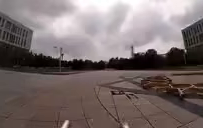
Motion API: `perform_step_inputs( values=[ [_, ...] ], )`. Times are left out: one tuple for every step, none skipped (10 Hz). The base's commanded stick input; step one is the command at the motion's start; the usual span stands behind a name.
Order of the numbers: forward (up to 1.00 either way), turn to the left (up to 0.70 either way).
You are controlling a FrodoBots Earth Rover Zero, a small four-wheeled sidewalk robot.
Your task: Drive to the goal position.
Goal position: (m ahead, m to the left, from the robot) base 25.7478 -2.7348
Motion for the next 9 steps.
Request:
perform_step_inputs(
  values=[
    [1.0,0.0],
    [1.0,0.0],
    [1.0,0.0],
    [1.0,0.0],
    [1.0,0.0],
    [1.0,0.0],
    [1.0,0.0],
    [1.0,0.0],
    [1.0,0.0]
  ],
)
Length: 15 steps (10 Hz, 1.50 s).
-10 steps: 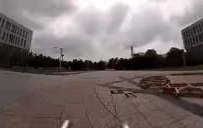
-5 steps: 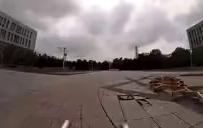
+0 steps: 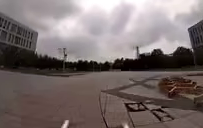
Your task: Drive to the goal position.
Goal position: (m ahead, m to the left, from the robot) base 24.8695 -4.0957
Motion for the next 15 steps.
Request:
perform_step_inputs(
  values=[
    [1.0,0.0],
    [1.0,-0.3],
    [1.0,0.0],
    [1.0,-0.01],
    [1.0,-0.19],
    [1.0,-0.01],
    [1.0,-0.04],
    [1.0,-0.16],
    [1.0,-0.06],
    [1.0,0.0],
    [1.0,0.0],
    [1.0,-0.01],
    [1.0,-0.14],
    [1.0,-0.13],
    [1.0,0.0]
  ],
)
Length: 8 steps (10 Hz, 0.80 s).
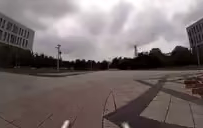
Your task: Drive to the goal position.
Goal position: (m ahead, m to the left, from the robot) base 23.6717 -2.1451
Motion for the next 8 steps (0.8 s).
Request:
perform_step_inputs(
  values=[
    [1.0,0.0],
    [1.0,0.0],
    [1.0,0.0],
    [1.0,-0.26],
    [1.0,-0.25],
    [1.0,-0.09],
    [1.0,0.0],
    [1.0,-0.18]
  ],
)
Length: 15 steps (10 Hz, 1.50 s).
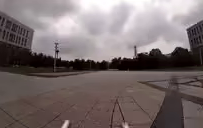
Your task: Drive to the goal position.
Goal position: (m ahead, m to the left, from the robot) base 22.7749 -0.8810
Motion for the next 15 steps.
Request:
perform_step_inputs(
  values=[
    [1.0,-0.25],
    [1.0,-0.08],
    [1.0,0.0],
    [1.0,-0.17],
    [1.0,-0.1],
    [1.0,0.0],
    [1.0,-0.16],
    [1.0,-0.14],
    [1.0,-0.01],
    [1.0,-0.11],
    [1.0,-0.1],
    [1.0,0.0],
    [1.0,0.0],
    [1.0,-0.16],
    [1.0,-0.01]
  ],
)
